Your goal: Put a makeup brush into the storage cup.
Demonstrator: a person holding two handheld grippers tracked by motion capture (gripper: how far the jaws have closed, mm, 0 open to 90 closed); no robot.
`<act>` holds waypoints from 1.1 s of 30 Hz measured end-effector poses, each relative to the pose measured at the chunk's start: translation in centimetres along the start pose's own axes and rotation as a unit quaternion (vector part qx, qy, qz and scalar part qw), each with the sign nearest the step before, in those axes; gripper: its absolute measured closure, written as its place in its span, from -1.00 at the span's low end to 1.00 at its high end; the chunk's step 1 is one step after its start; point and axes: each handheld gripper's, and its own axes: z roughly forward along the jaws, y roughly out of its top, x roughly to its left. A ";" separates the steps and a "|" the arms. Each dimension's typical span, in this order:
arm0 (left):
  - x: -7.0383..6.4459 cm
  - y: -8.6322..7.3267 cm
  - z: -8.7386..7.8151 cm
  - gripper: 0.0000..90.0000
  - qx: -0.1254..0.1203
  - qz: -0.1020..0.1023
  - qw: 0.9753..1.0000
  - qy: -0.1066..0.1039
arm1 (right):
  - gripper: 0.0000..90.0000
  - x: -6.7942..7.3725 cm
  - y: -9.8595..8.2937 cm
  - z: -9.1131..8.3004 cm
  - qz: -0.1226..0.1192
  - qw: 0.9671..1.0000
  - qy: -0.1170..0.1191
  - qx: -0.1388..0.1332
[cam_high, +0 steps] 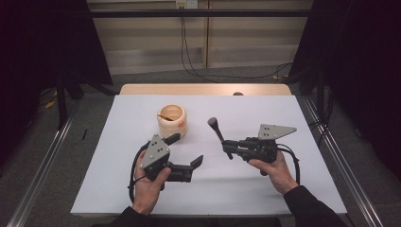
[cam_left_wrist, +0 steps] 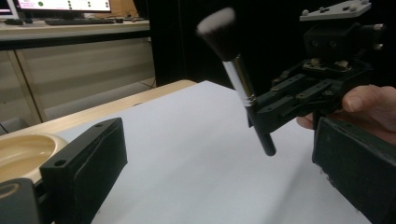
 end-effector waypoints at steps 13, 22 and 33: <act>-0.2 2.1 2.1 -0.90 0.000 -0.003 1.000 -0.021 | 0.76 0.2 0.3 1.7 -0.009 1.000 0.008 0.003; -0.5 2.7 3.3 -0.86 -0.001 -0.017 1.000 0.006 | 0.76 0.5 0.3 2.0 -0.008 1.000 0.009 0.001; -0.2 2.1 3.6 -0.53 0.010 -0.025 0.999 0.023 | 0.76 0.8 0.4 2.2 -0.012 1.000 0.014 -0.001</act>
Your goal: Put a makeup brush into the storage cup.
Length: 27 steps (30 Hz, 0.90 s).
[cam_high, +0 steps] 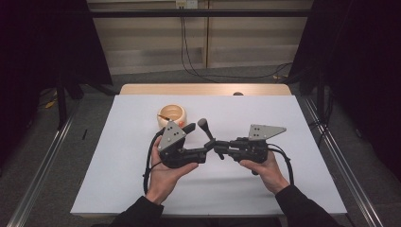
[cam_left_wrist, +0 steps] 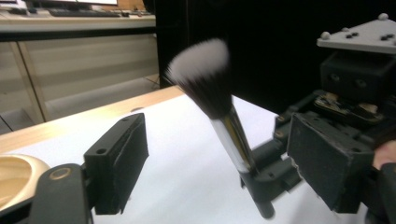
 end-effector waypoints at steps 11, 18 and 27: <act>0.2 -0.2 1.0 0.15 0.005 -0.010 0.999 -0.032 | 0.76 0.1 0.0 0.1 0.000 1.000 0.000 0.000; 0.1 -0.2 1.1 0.36 0.012 -0.019 0.999 -0.050 | 0.76 0.1 -0.1 0.2 0.000 1.000 0.005 0.001; 0.5 -0.2 1.2 0.59 0.018 -0.026 0.997 -0.073 | 0.76 0.2 -0.2 0.2 0.001 1.000 0.005 0.001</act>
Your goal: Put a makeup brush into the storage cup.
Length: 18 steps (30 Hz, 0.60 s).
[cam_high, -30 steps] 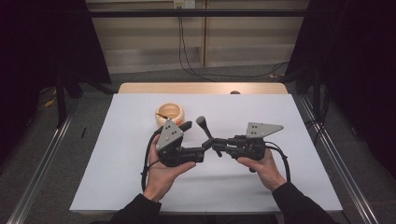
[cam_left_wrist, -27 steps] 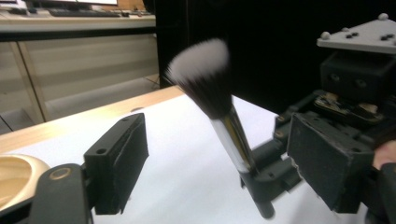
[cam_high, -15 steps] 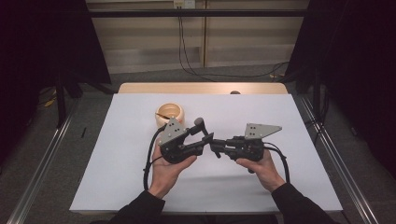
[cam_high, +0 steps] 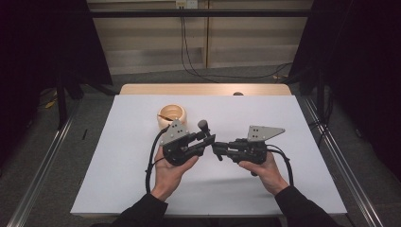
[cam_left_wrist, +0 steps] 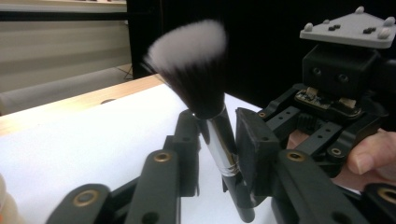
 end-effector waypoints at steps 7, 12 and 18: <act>-0.4 0.1 0.0 0.67 0.002 -0.003 1.000 -0.006 | 0.76 0.2 0.0 0.1 -0.005 1.000 0.001 0.005; -0.6 0.0 -0.1 0.72 -0.002 -0.010 1.000 0.000 | 0.72 0.0 -0.1 0.3 0.002 1.000 0.005 0.000; -0.4 0.1 -0.2 0.72 -0.001 -0.010 1.000 -0.009 | 0.58 -0.1 -0.1 0.2 0.004 1.000 0.011 -0.003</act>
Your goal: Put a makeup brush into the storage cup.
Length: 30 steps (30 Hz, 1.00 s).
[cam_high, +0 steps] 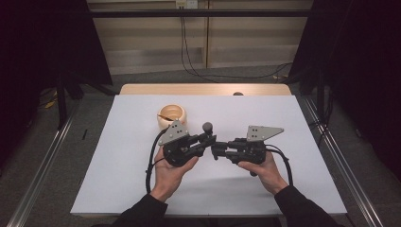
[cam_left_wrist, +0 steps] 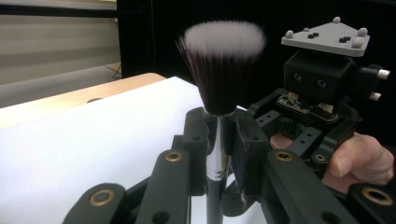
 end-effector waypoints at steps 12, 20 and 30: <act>0.2 0.0 -0.1 0.72 0.002 0.000 1.000 0.010 | -0.15 0.2 0.0 0.0 -0.003 1.000 -0.016 0.005; 0.4 0.2 -0.6 0.72 -0.003 -0.001 1.000 0.016 | -0.51 0.2 -0.1 -0.4 -0.003 1.000 -0.026 0.007; 0.5 0.3 -0.8 0.72 -0.006 0.001 1.000 0.024 | -0.93 0.1 -0.1 -1.3 0.010 0.998 -0.056 0.007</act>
